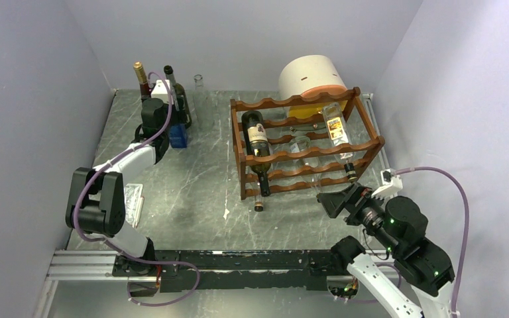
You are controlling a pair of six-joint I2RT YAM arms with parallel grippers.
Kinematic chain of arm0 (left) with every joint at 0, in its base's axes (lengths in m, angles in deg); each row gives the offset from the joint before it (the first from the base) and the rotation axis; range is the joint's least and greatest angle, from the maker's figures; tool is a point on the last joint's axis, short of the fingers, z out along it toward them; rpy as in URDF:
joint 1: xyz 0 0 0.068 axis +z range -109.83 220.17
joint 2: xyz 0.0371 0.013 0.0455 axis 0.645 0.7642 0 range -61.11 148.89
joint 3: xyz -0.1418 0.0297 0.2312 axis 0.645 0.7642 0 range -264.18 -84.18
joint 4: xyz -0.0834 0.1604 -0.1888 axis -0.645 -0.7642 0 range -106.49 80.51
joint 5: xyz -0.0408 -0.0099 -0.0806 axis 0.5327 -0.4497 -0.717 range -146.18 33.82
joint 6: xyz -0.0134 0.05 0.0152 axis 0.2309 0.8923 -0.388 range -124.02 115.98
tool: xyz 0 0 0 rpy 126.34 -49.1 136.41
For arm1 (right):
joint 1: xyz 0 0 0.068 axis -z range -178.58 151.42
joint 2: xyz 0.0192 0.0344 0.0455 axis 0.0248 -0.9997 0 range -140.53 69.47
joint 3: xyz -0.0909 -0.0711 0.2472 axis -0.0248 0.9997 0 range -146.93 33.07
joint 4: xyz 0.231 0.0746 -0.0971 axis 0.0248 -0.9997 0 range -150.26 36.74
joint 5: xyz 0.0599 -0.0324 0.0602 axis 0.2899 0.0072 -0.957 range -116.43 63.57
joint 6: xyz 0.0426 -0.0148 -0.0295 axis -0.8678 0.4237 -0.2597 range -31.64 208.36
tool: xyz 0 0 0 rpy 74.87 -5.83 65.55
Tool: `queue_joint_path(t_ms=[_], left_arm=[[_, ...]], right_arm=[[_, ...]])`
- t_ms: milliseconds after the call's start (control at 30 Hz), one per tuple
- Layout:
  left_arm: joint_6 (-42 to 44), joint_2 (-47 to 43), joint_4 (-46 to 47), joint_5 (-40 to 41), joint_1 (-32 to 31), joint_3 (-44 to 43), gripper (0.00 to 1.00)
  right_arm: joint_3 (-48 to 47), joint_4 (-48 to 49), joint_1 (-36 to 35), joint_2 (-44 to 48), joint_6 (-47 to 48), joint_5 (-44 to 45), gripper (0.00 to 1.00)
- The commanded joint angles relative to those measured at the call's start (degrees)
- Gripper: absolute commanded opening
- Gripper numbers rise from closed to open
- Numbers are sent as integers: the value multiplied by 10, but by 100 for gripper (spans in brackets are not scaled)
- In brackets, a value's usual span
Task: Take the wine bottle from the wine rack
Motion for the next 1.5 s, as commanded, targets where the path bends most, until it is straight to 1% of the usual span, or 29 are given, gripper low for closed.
queue_joint_path(t_ms=[0, 67, 100, 300, 433, 533, 667, 767, 900, 967, 1100, 1200, 1333, 1400, 1467], left_arm=[[-30, -37, -13, 19, 1, -27, 89], [-49, -45, -58, 33, 1, -36, 98], [-58, -51, -74, 33, 1, -37, 100], [-112, -124, -130, 19, 1, -6, 100], [-175, -189, -181, 3, 1, 17, 100], [-213, -247, -209, -46, 2, 41, 100], [-270, -328, -334, -103, 1, 47, 100], [-298, -393, -401, -155, 1, 74, 100], [-317, -476, -484, -149, 1, 101, 99], [-317, -504, -511, -161, 1, 105, 100], [-291, -539, -516, -234, 1, 123, 99], [-286, -554, -511, -280, 1, 142, 99], [-292, -556, -504, -294, 1, 159, 97], [-289, -551, -503, -300, 1, 159, 96], [-285, -545, -505, -299, 1, 156, 96]], right_arm=[[18, 32, -6, -12, 2, -18, 100], [23, 36, -6, -22, 6, -28, 100], [26, 37, -6, -26, 10, -31, 100], [47, 58, -5, -36, 35, -48, 100], [84, 102, -4, -46, 65, -72, 100], [114, 157, -4, -59, 76, -95, 100], [143, 201, -3, -92, 83, -126, 97], [176, 233, -3, -100, 71, -148, 96], [226, 278, -3, -101, 42, -181, 96], [248, 298, -4, -100, 30, -192, 96], [278, 339, -5, -107, 14, -203, 96], [300, 390, -9, -122, -4, -214, 93], [327, 450, -21, -121, -20, -189, 90], [341, 492, -30, -134, -31, -189, 89], [350, 523, -51, -156, -37, -168, 89]])
